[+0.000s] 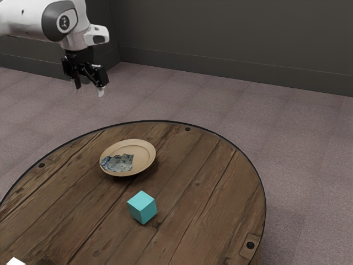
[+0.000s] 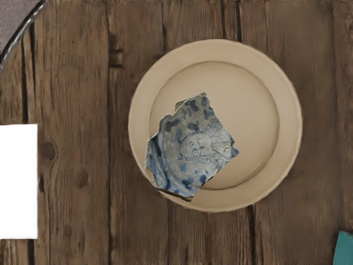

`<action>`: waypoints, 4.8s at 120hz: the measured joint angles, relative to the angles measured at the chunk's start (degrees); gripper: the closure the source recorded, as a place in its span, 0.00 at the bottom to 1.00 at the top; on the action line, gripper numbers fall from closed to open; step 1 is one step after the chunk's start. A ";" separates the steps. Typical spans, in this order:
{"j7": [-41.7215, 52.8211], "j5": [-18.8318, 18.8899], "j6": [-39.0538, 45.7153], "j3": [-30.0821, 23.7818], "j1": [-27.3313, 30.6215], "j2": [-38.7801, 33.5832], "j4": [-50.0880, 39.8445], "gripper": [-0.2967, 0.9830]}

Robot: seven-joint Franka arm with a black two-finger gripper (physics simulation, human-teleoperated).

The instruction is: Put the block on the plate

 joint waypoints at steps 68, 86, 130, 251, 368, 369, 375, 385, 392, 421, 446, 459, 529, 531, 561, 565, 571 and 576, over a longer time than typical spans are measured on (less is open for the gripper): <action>-1.59 -1.51 16.61 -2.26 -9.44 -1.13 -24.22 0.23; -3.11 -3.55 23.50 -2.27 -12.23 -0.61 -30.06 0.23; -6.69 -6.95 33.99 -2.33 -16.11 0.07 -38.14 0.23; -13.42 -7.55 35.45 -1.90 -16.95 1.72 -42.57 0.31; -16.57 -2.09 29.34 -0.78 -16.93 -1.11 -37.35 0.48; -16.60 -1.90 29.11 -0.70 -16.85 -1.13 -37.15 0.48; -16.73 -0.83 27.83 -0.40 -15.92 -1.18 -36.00 0.49; -16.72 0.82 26.14 -0.26 -13.02 -1.07 -34.65 0.49; -16.55 1.68 25.31 -0.24 -11.55 -0.76 -33.29 0.49; -14.84 3.06 22.50 -0.61 -7.86 3.28 -27.39 0.49; -13.09 4.09 20.95 -2.21 -4.08 6.46 -23.73 0.49; -12.18 5.75 20.48 -8.00 2.08 8.55 -21.78 0.49; -8.63 14.41 19.55 -24.09 17.94 14.33 -15.66 0.41; -8.50 14.45 19.52 -24.10 17.94 14.37 -15.59 0.40; -6.91 14.57 19.00 -24.13 17.97 14.08 -15.40 0.28; -6.75 14.52 18.94 -24.37 17.93 13.87 -15.39 0.28; -6.52 14.26 18.70 -24.53 17.64 13.40 -14.93 0.27; -6.35 13.86 18.47 -24.60 17.48 13.13 -14.66 0.26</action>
